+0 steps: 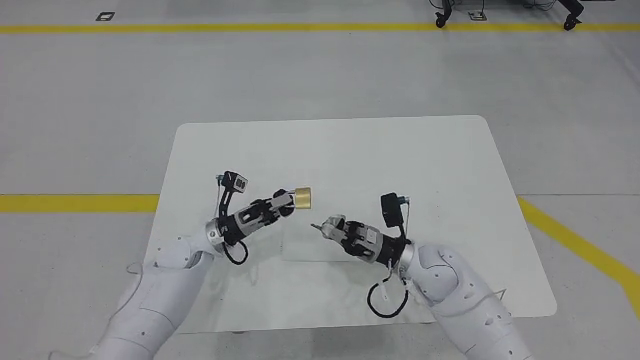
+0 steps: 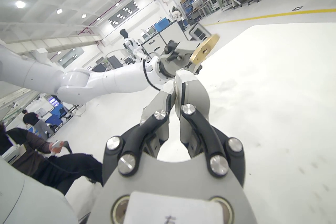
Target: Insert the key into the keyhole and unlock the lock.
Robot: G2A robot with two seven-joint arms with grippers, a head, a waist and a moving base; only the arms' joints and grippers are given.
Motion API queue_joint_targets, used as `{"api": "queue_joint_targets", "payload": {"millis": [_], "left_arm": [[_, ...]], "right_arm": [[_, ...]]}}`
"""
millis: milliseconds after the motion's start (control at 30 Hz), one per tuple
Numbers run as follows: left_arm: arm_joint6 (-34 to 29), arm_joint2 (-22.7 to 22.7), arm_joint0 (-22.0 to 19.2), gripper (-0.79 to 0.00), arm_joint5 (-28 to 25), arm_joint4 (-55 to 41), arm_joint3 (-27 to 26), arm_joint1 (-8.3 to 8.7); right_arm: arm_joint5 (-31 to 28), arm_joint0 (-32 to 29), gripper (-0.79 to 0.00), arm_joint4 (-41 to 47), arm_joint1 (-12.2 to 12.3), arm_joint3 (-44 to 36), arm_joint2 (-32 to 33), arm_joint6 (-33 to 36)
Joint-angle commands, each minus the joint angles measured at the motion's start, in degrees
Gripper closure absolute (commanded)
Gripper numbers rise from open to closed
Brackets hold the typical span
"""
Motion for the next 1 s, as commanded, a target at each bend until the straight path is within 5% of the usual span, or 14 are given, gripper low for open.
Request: {"api": "queue_joint_targets", "payload": {"millis": [0, 267, 733, 967], "left_arm": [[-2.1, 1.2, -1.3, 0.000, -0.6, -1.1, 2.2, -0.53], [-4.8, 3.5, -3.8, 0.000, -0.6, -2.1, 3.9, -1.70], [-2.2, 3.2, -2.3, 0.000, -3.1, 3.8, 1.4, -0.57], [3.1, 3.2, -0.8, 0.000, -8.4, 6.6, -2.5, -0.08]], "right_arm": [[0.9, 0.6, 0.000, -0.7, -0.1, 0.2, -0.8, 1.6], [3.9, 2.2, 0.000, -0.5, -0.6, -0.5, -1.8, 2.3], [5.6, 2.1, 0.000, 2.2, -0.6, -1.2, 0.7, 0.2], [3.7, 0.0, 0.000, 15.1, -0.7, 1.1, 2.1, -3.4]]}}
